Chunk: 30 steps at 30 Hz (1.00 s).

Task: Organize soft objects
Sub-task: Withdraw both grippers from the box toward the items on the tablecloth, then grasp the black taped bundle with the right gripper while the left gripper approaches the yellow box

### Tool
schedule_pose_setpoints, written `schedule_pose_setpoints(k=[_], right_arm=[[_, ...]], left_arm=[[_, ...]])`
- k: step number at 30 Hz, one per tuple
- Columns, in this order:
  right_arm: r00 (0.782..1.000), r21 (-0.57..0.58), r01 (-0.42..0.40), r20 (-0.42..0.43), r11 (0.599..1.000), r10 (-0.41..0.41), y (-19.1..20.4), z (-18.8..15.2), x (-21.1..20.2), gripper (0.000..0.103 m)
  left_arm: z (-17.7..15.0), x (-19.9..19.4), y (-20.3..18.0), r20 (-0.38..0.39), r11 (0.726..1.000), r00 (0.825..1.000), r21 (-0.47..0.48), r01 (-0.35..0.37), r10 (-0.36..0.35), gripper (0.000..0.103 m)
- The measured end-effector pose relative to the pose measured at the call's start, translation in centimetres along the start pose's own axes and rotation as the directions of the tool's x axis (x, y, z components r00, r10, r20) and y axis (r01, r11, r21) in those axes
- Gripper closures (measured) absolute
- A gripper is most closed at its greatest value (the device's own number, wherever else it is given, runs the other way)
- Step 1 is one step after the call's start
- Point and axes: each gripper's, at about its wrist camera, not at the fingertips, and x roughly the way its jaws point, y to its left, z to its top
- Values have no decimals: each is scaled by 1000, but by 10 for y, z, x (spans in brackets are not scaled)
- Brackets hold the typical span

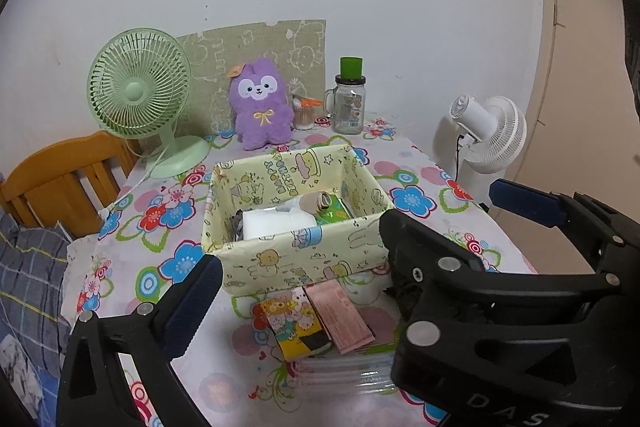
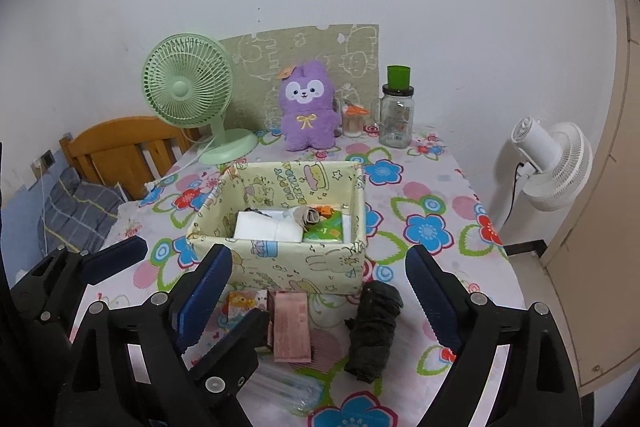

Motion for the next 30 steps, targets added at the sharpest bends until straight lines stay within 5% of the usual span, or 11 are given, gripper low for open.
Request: schedule_pose_setpoints(k=[22, 30], right_arm=[[997, 31, 53, 60, 998, -55, -16, -41, 0, 0], [999, 99, 40, -3, 994, -40, -33, -53, 15, 0]], left_arm=[[-41, 17, -4, -18, 997, 999, -65, -41, 40, 0], [-53, 31, -3, -52, 995, 998, -85, -42, 38, 0]])
